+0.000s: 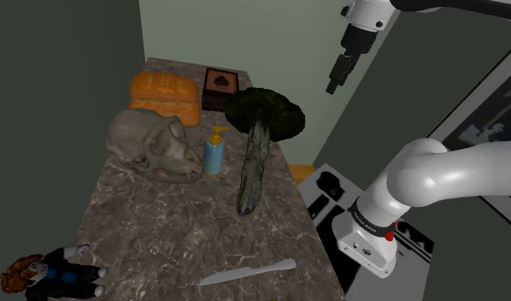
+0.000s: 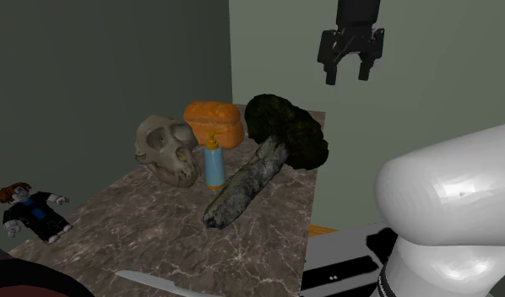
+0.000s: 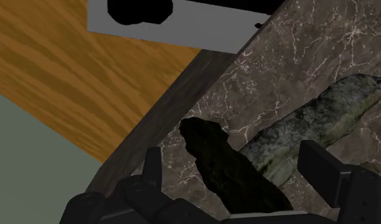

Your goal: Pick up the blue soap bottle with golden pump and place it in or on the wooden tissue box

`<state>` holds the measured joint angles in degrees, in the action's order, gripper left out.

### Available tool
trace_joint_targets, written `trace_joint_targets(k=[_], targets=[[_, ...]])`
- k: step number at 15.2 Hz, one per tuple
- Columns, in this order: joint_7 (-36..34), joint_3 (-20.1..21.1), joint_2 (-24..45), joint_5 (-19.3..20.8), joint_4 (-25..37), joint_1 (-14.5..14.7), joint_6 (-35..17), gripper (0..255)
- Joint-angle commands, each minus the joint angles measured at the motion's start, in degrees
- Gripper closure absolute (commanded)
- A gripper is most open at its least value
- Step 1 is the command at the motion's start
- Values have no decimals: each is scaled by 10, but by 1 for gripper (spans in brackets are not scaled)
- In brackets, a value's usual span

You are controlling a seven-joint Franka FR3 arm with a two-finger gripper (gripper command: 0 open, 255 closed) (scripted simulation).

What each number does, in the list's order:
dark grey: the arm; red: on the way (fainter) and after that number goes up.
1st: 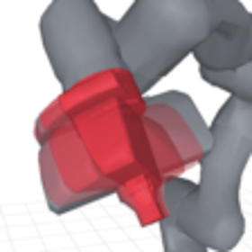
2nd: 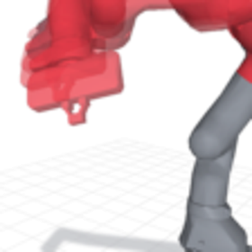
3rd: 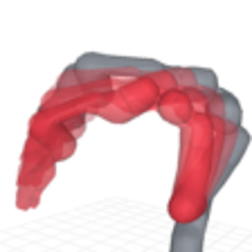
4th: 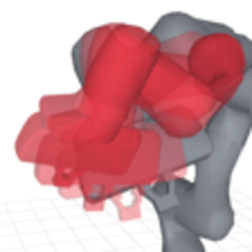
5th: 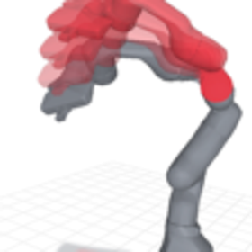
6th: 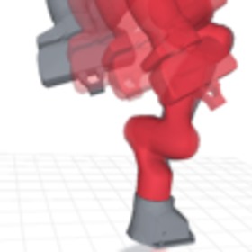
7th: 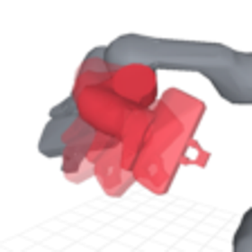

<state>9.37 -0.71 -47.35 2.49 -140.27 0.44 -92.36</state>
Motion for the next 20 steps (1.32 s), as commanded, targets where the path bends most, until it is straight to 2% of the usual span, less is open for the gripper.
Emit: trace_joint_targets(k=[1,6,11,16,20], targets=[[0,0,0,0,0,0,0,0],[-83,55,-18,-52,-70,16,-88,0],[-167,119,-4,-103,-118,35,-190,0],[-252,192,46,-145,-139,48,-303,0],[-324,256,108,-161,-135,43,-397,0]])
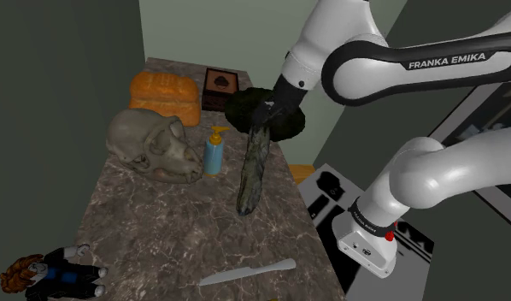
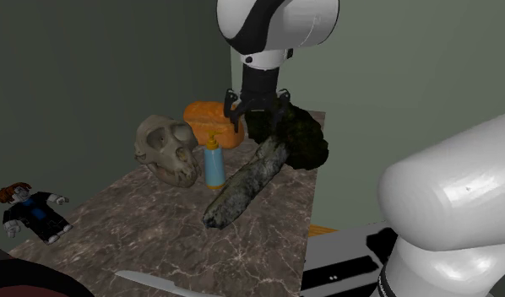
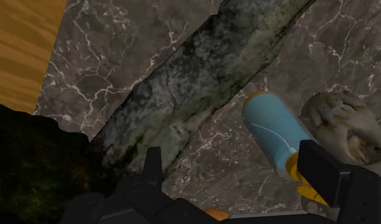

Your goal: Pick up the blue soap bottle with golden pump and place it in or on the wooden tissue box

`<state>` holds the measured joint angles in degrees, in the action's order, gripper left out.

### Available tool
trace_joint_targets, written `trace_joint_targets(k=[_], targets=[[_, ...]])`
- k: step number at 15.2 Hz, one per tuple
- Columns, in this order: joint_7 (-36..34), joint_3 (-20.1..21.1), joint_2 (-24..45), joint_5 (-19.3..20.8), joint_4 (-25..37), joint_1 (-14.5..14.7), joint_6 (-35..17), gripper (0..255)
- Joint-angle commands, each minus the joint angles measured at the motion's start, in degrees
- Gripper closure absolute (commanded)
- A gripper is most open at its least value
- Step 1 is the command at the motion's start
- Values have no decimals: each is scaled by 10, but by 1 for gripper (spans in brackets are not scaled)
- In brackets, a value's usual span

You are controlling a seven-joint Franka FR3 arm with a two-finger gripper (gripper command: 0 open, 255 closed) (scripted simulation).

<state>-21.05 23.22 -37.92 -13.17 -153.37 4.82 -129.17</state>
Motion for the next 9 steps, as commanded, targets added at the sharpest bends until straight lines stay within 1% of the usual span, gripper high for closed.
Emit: trace_joint_targets(k=[1,3,5,7,9], targets=[[-39,34,32,-5,0,-5,-52,0],[-81,71,71,0,11,-18,-97,0],[-127,112,111,14,27,-39,-140,0],[-181,158,154,43,46,-70,-180,0],[-239,205,193,83,67,-109,-212,0]])
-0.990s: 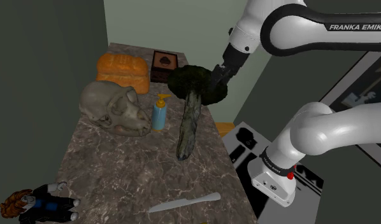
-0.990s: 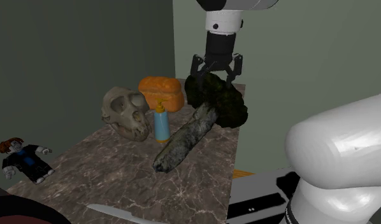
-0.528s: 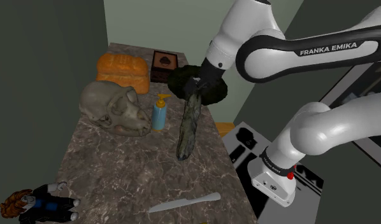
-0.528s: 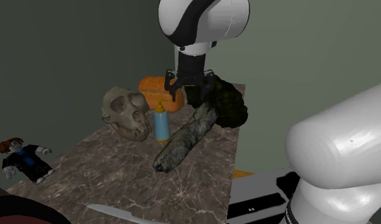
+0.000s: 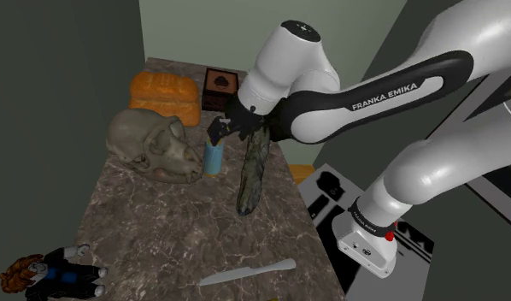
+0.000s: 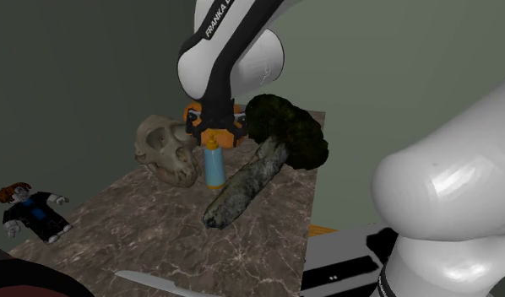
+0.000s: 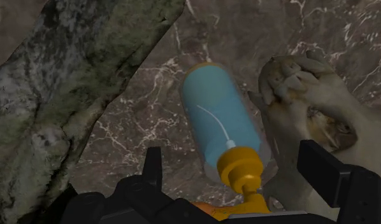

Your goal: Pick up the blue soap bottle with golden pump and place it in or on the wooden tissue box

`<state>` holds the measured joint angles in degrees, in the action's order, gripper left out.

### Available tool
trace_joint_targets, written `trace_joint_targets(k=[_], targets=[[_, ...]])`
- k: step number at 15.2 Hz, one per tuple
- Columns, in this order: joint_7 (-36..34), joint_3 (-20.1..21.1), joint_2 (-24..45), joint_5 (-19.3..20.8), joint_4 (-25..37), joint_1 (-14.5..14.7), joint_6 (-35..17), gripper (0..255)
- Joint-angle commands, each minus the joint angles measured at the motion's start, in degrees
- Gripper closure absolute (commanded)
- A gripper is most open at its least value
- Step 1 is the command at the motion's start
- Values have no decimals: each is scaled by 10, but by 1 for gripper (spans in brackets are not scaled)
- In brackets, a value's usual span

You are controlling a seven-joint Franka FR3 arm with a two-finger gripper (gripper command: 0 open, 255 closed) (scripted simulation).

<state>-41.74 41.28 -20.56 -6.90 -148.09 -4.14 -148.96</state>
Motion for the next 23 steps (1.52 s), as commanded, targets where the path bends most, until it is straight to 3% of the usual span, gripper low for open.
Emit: trace_joint_targets(k=[1,8,15,16,23], targets=[[-38,31,29,29,14,-26,-22,0],[-95,81,93,108,15,-88,-77,0],[-95,81,93,108,15,-88,-77,0],[-95,81,93,108,15,-88,-77,255],[-95,80,93,108,15,-87,-77,255]])
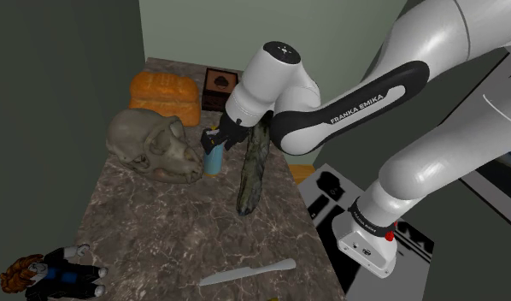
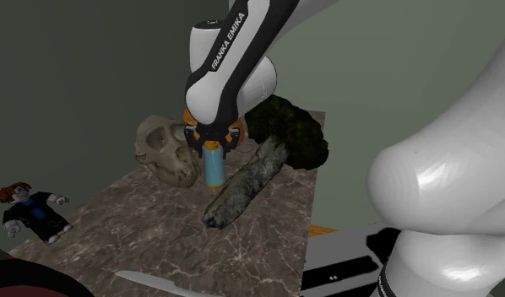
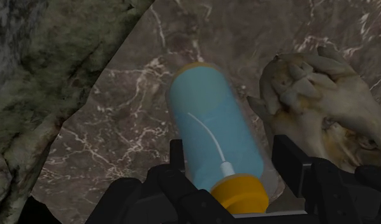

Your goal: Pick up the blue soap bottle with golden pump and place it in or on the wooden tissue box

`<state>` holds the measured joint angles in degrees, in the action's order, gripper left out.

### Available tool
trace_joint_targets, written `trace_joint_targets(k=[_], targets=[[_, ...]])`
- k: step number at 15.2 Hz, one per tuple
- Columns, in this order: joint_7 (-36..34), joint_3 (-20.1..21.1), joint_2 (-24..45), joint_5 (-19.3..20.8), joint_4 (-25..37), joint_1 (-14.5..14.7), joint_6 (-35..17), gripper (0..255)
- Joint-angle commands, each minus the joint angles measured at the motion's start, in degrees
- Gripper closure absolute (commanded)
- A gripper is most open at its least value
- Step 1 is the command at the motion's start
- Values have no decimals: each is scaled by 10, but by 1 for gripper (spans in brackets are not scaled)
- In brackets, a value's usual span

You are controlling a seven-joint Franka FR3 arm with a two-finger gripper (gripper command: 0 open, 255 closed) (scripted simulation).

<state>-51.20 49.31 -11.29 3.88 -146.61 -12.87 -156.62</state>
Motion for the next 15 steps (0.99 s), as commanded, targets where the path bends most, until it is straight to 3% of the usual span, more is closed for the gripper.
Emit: trace_joint_targets(k=[1,15], targets=[[0,0,0,0,0,0,0,255],[82,-71,-82,-94,42,66,112,255]])
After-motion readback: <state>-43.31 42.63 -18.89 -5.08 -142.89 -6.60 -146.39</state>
